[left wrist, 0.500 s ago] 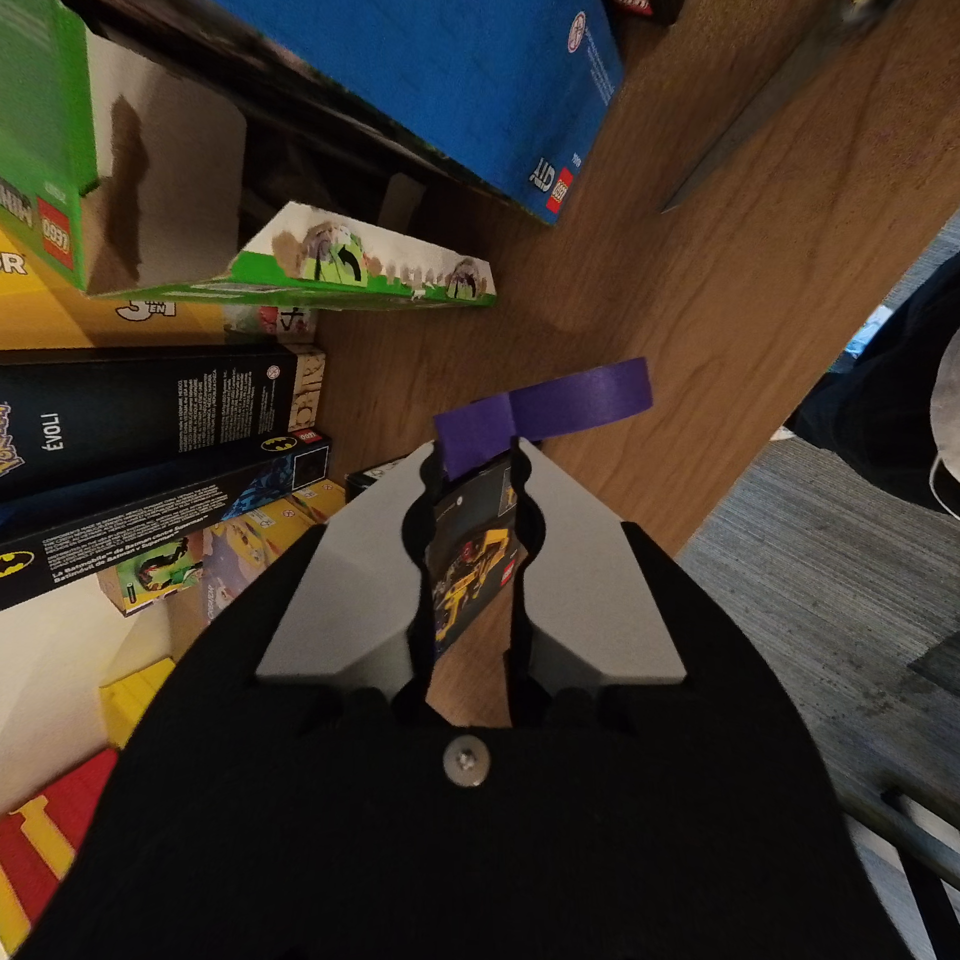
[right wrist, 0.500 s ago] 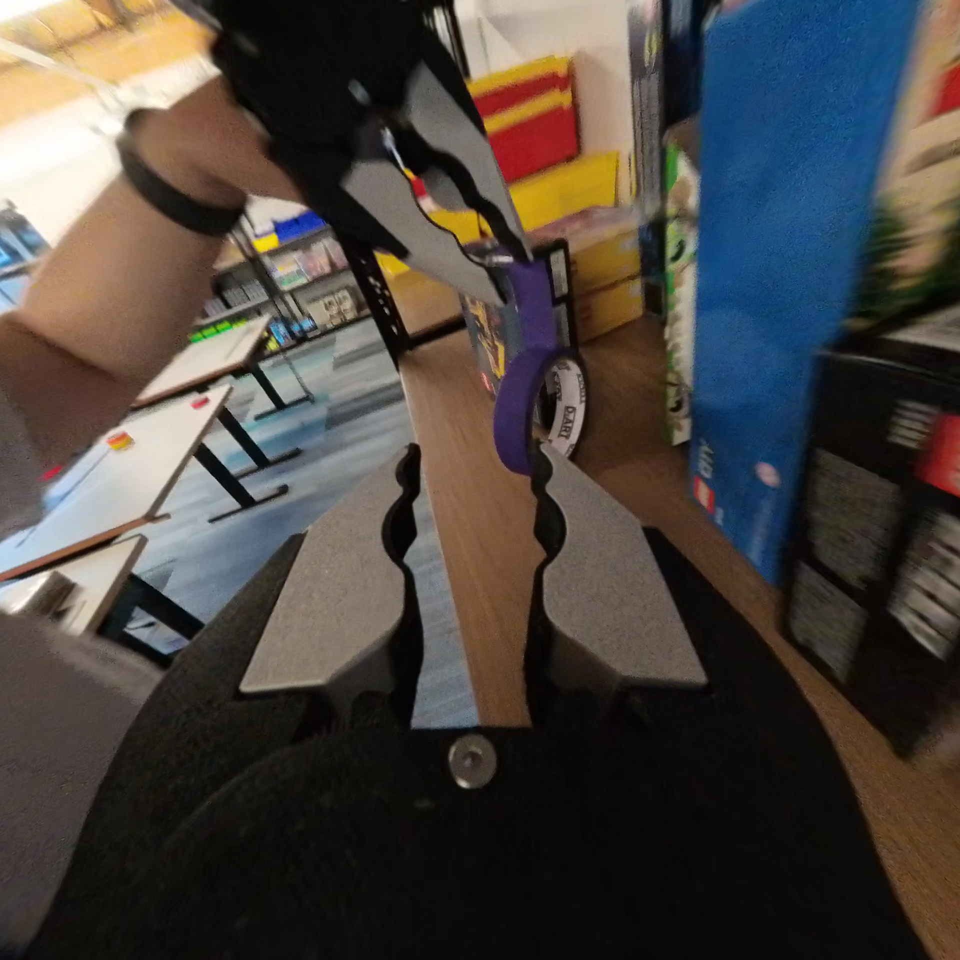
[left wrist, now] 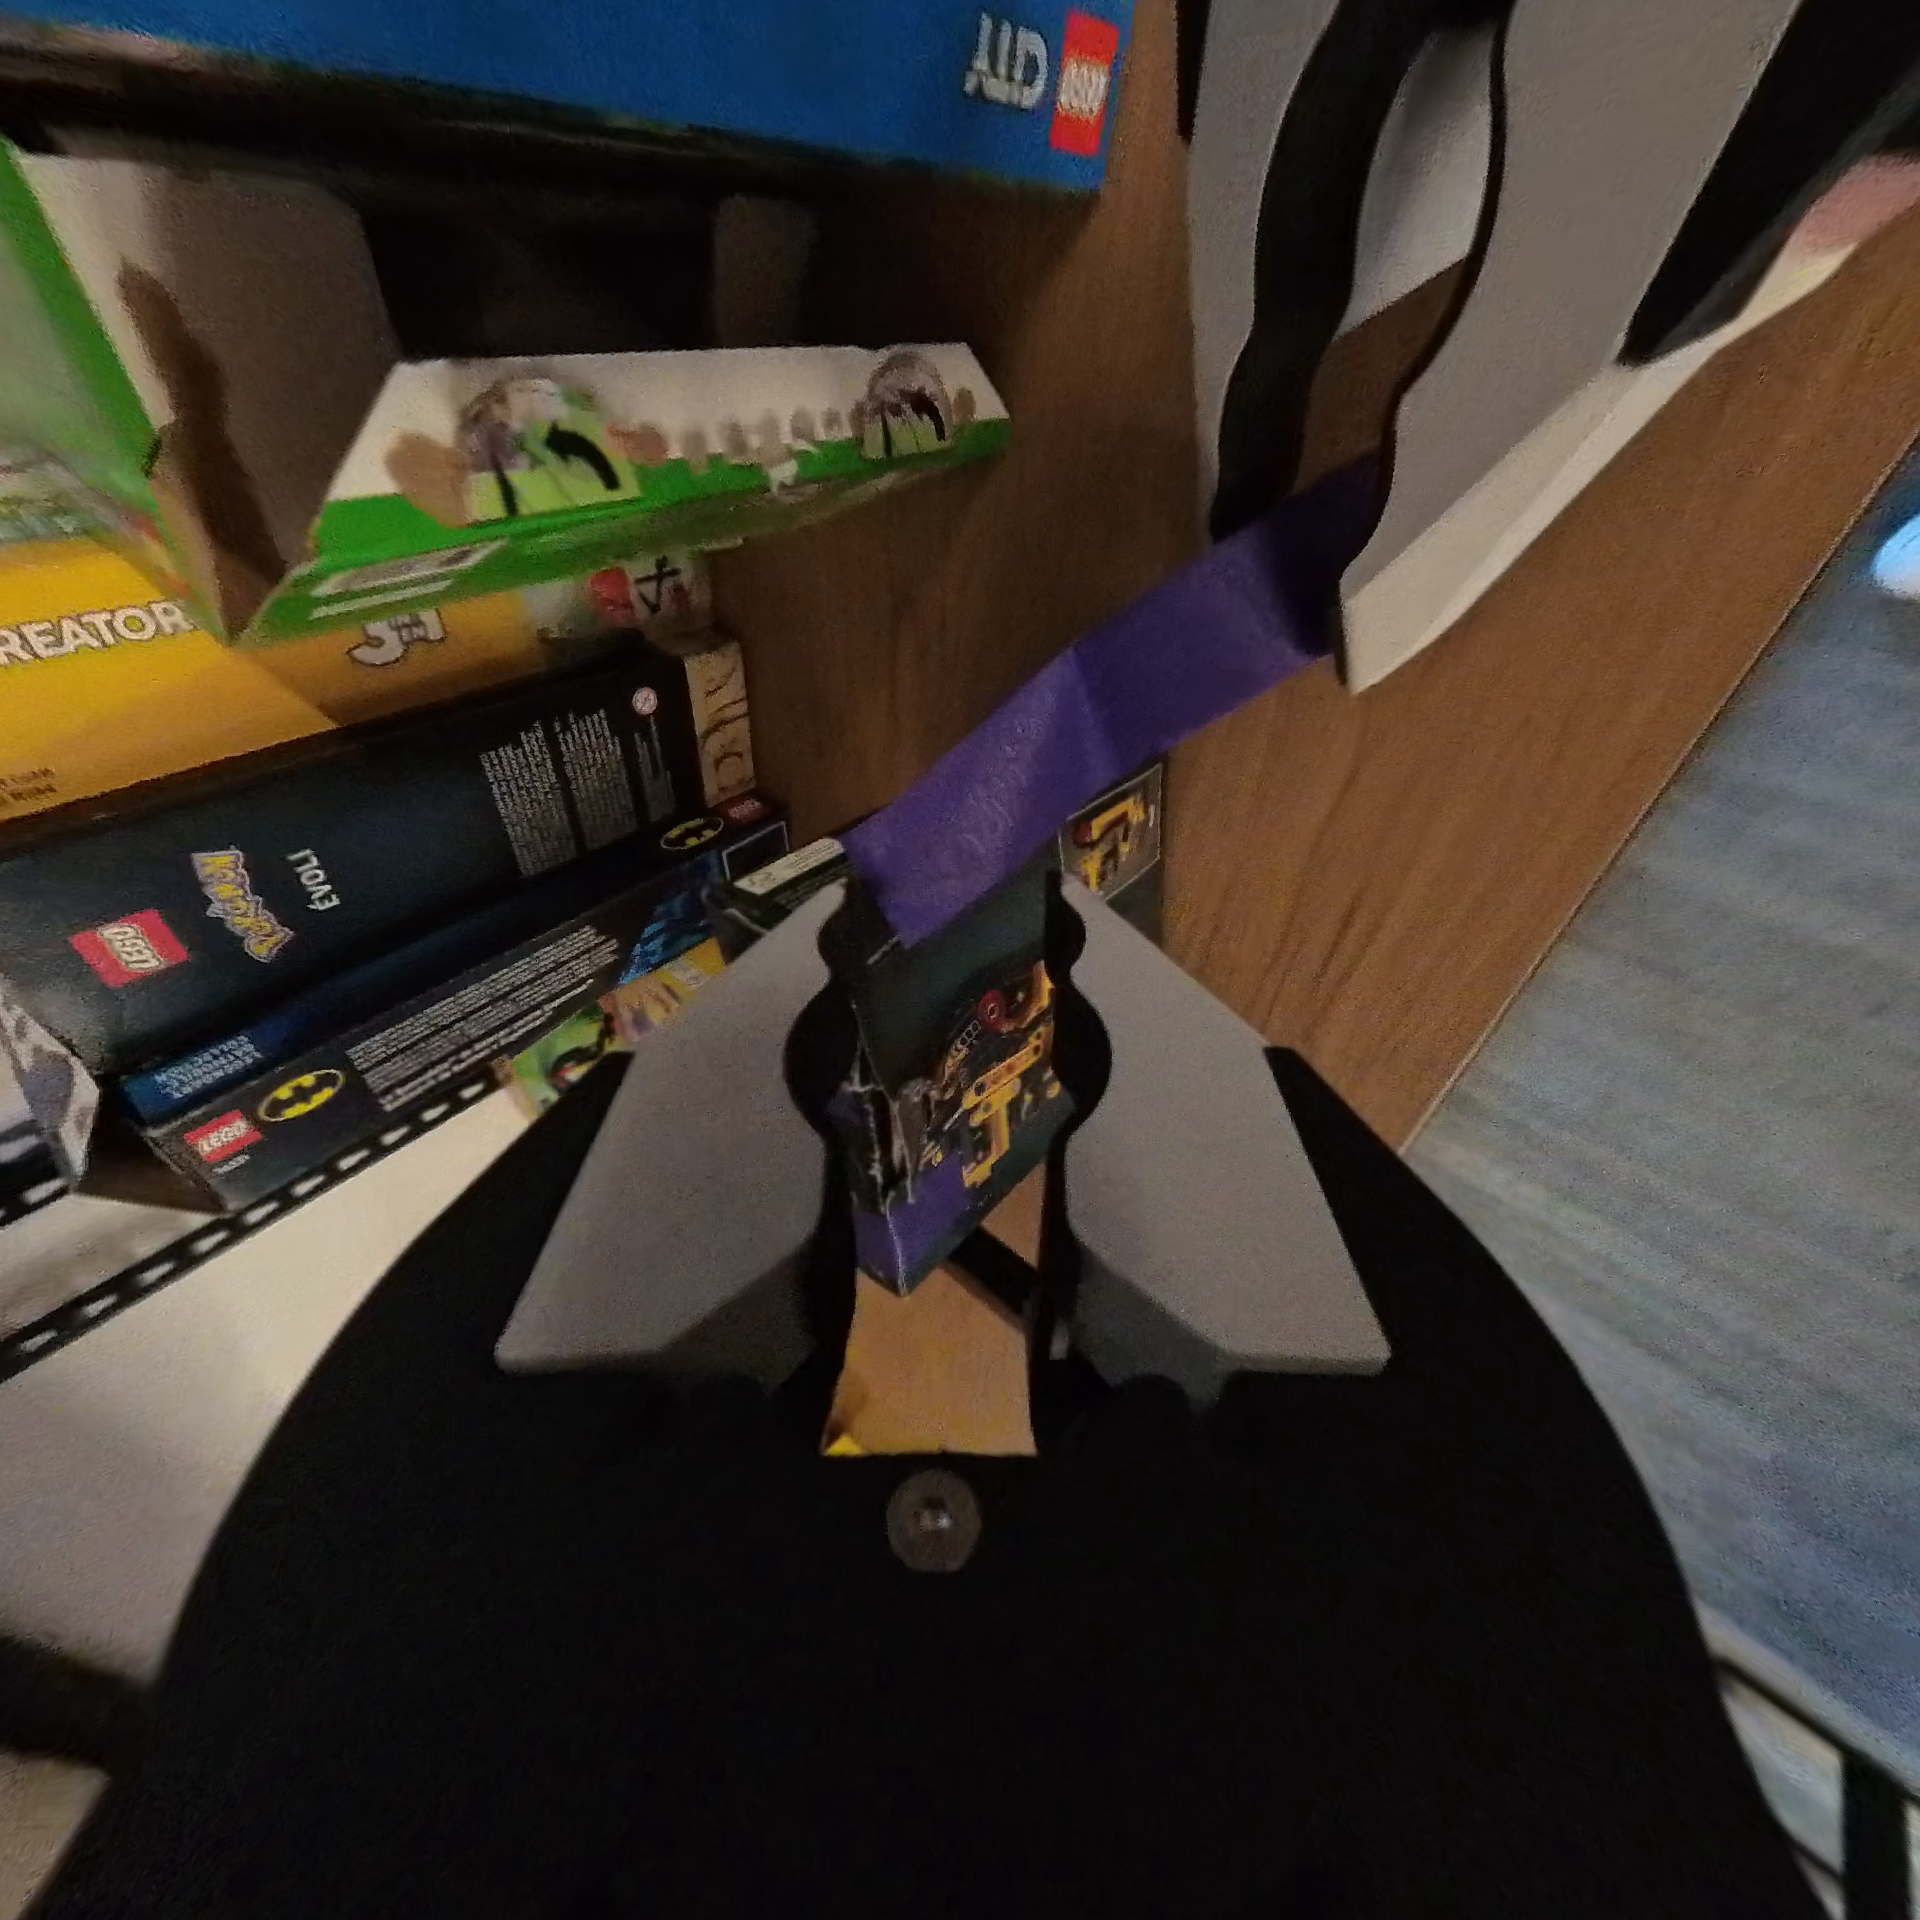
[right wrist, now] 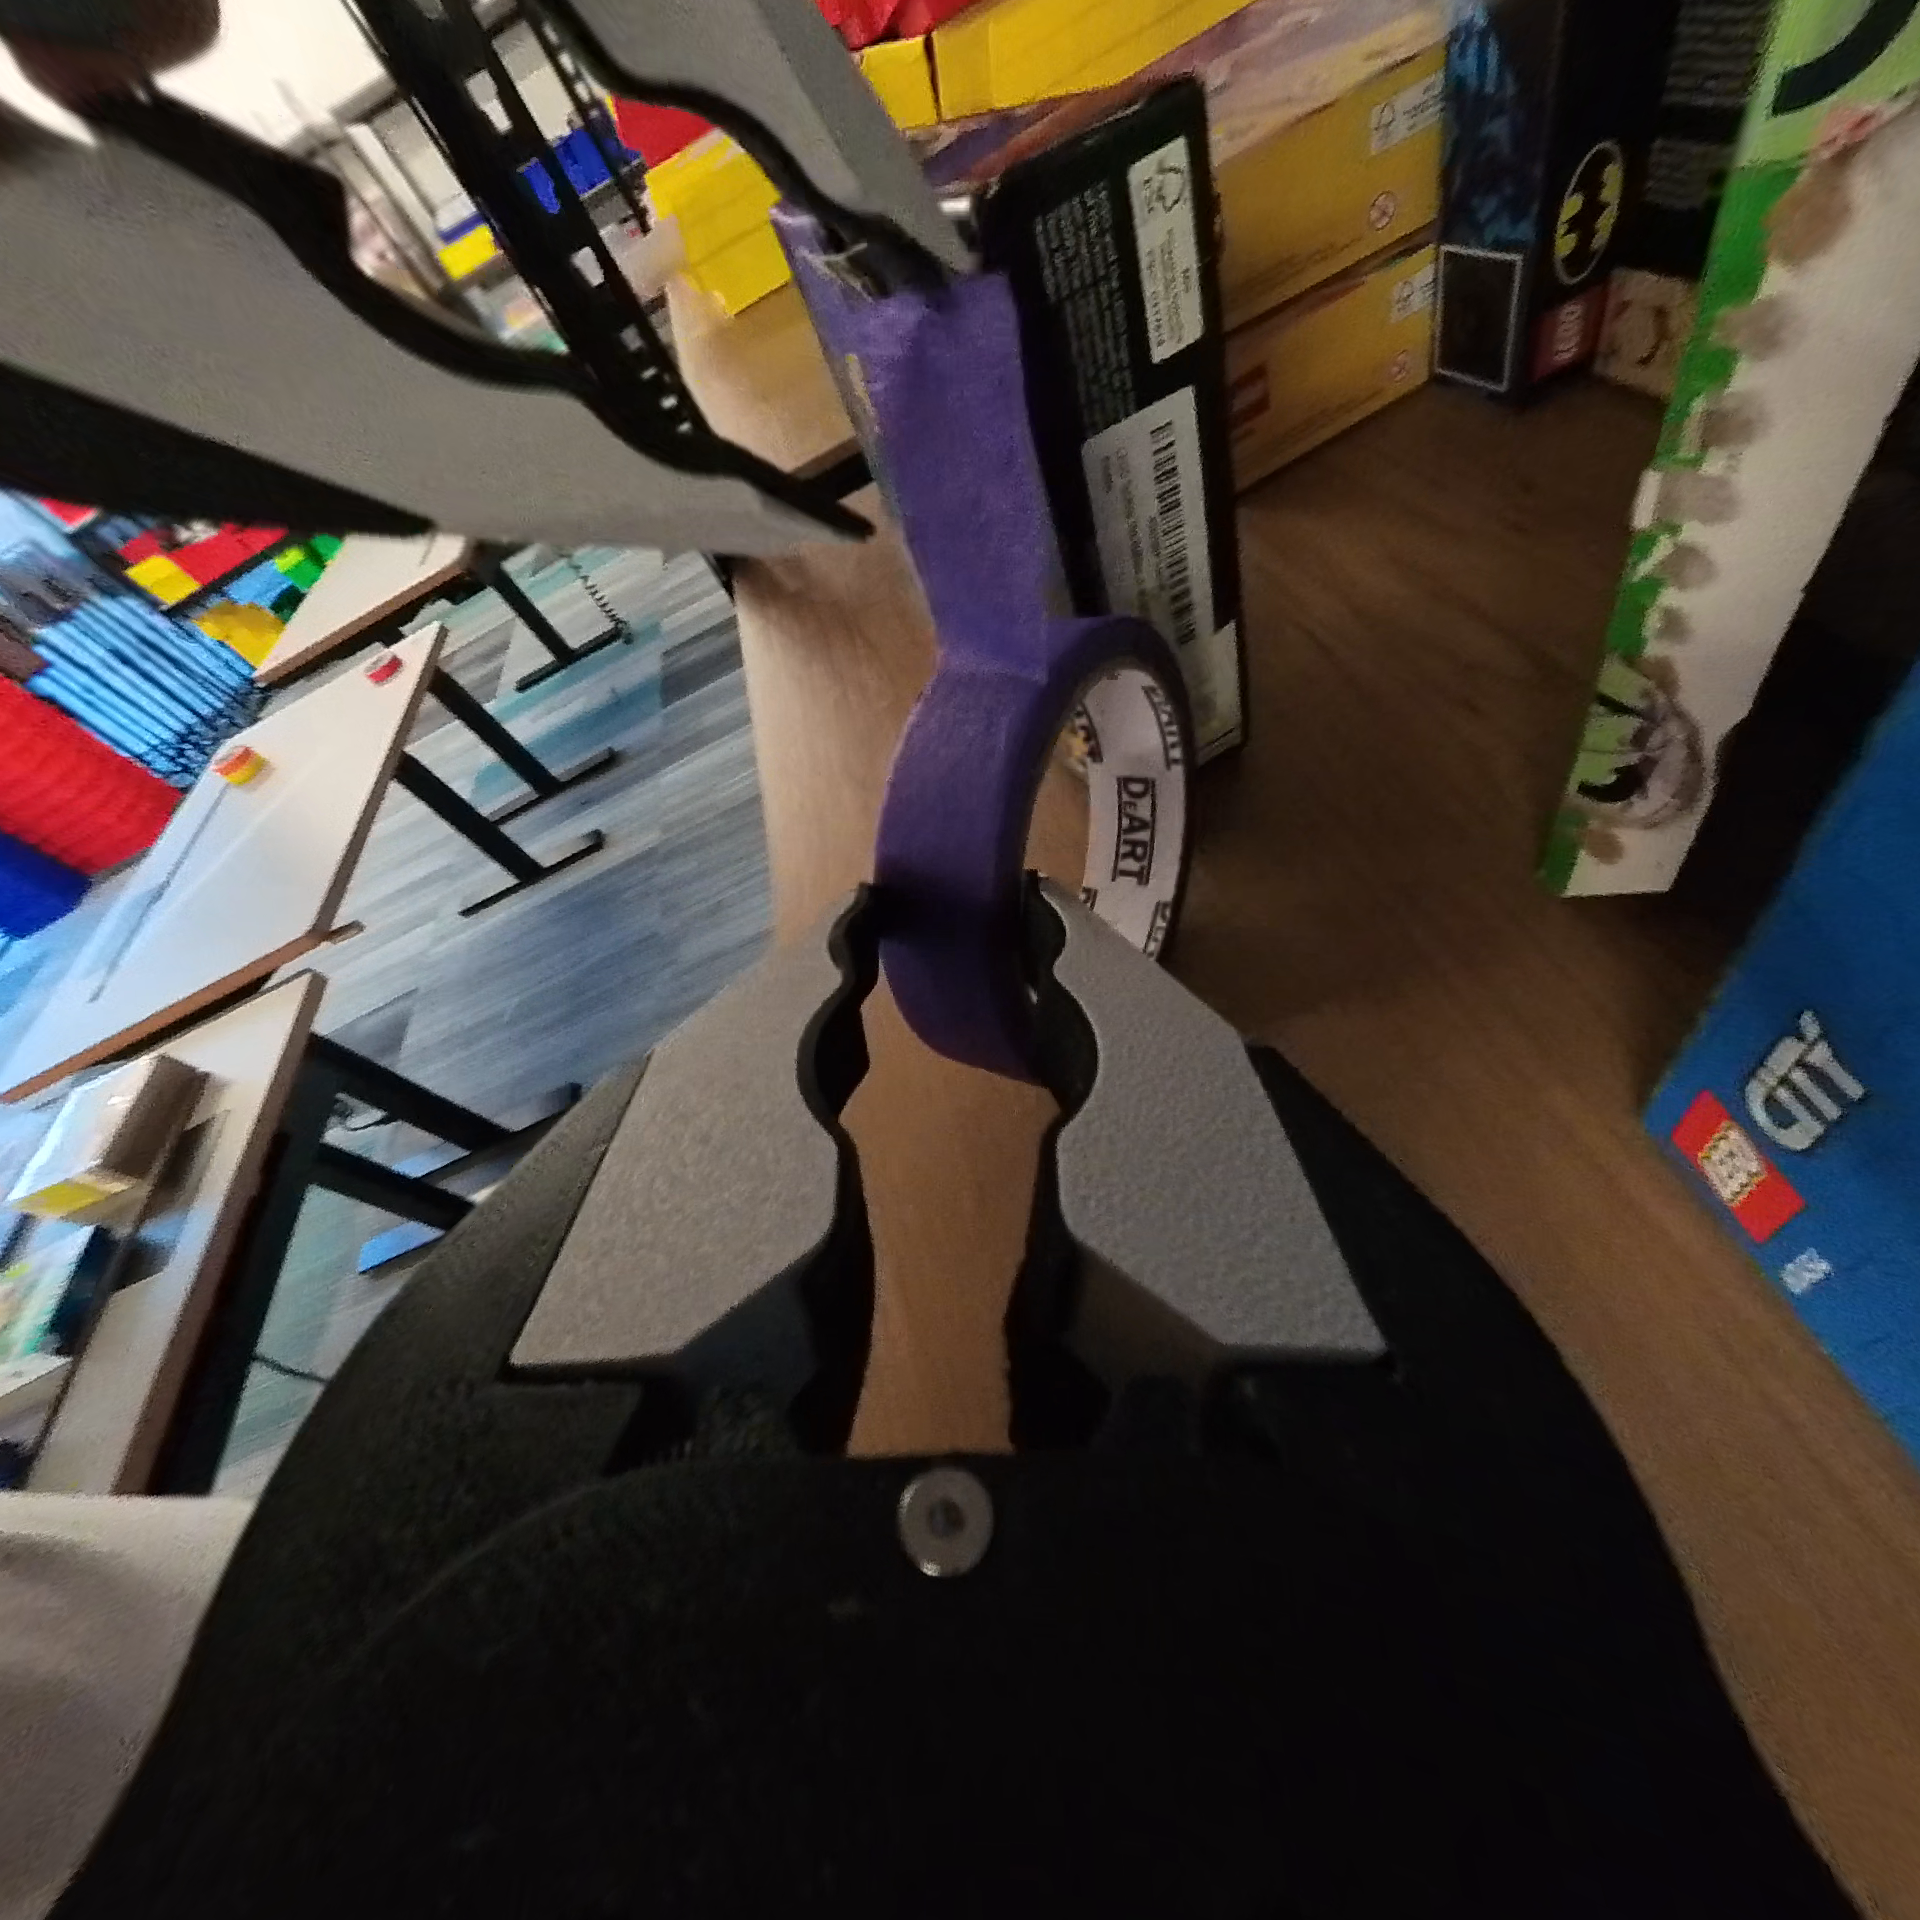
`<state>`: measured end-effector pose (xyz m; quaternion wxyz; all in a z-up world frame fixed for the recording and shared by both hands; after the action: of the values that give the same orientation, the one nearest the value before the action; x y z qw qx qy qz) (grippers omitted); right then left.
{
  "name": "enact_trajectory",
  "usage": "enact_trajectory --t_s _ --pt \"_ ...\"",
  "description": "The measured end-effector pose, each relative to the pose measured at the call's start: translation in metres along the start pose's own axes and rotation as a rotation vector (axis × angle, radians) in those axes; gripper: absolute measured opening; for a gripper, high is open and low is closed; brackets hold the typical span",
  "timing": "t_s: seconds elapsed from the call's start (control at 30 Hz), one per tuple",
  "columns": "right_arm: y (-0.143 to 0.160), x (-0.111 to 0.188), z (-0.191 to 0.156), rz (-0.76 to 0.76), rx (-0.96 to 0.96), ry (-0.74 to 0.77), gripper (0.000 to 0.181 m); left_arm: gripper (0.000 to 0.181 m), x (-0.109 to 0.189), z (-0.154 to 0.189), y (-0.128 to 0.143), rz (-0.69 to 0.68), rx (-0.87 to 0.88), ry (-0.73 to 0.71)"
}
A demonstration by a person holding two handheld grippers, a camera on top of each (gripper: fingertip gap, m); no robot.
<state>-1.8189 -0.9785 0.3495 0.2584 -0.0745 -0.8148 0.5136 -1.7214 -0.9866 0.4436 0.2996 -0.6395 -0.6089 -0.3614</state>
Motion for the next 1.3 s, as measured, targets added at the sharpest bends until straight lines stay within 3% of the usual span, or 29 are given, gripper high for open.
enact_trajectory --t_s 0.13,0.27,0.4,0.47,0.53,0.7,0.77,1.1,1.2,1.3 --pt "0.002 0.002 -0.001 -0.011 -0.015 0.000 0.026 0.048 -0.005 0.004 -0.007 -0.026 0.004 0.008" --pt "0.004 0.005 0.001 -0.003 -0.035 0.013 0.026 0.041 0.004 0.001 -0.014 0.020 0.037 0.031" --pt "0.004 0.007 0.000 -0.004 -0.027 0.028 0.026 0.038 0.001 0.002 -0.013 -0.044 0.001 0.005" --pt "0.005 0.008 -0.001 -0.007 -0.019 0.035 0.025 0.059 -0.003 -0.002 -0.008 -0.097 -0.004 -0.050" --pt "0.006 0.008 -0.001 -0.006 -0.023 0.032 0.025 0.062 -0.004 -0.007 0.000 -0.152 -0.008 -0.102" --pt "0.003 0.007 0.000 0.034 0.005 0.046 0.026 0.061 0.012 -0.002 -0.002 -0.053 0.049 -0.079" --pt "0.002 0.008 0.000 0.041 0.012 0.059 0.043 0.062 0.018 -0.002 0.002 -0.034 0.073 -0.115" --pt "0.002 0.010 0.000 0.050 0.032 0.060 0.045 0.060 0.035 0.030 0.015 0.135 0.193 -0.171" --pt "0.002 0.035 -0.008 0.092 0.115 0.082 0.051 0.059 0.039 0.043 0.024 0.208 0.272 -0.177" --pt "0.010 0.098 -0.015 0.188 0.332 0.195 0.050 0.058 0.039 0.072 0.038 0.310 0.392 -0.149"
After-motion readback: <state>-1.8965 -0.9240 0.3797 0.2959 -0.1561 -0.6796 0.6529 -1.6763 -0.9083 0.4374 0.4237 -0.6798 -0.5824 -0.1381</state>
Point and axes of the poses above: each gripper's, where its closed fingertips meet, x back along the fingers, y out of its underside, z = x × y across the jaws, the point moved 8 cm from there along x, back along the fingers, and after that the axes turned 5 degrees about y, right-handed, at the moved point
